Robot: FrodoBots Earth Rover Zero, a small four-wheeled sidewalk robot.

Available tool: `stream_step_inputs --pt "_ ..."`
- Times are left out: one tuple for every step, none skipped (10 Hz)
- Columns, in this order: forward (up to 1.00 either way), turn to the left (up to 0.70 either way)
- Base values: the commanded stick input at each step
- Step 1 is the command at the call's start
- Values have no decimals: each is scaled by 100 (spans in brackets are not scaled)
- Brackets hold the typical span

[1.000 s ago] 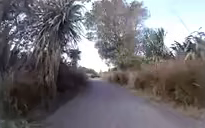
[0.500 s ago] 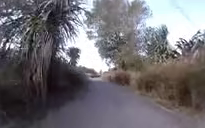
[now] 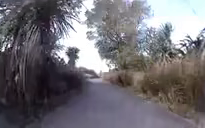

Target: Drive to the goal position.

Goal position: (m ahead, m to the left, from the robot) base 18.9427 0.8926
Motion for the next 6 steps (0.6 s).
stream_step_inputs --pt "85 0" --pt "85 0" --pt "85 0" --pt "85 0" --pt "85 0" --pt "85 0"
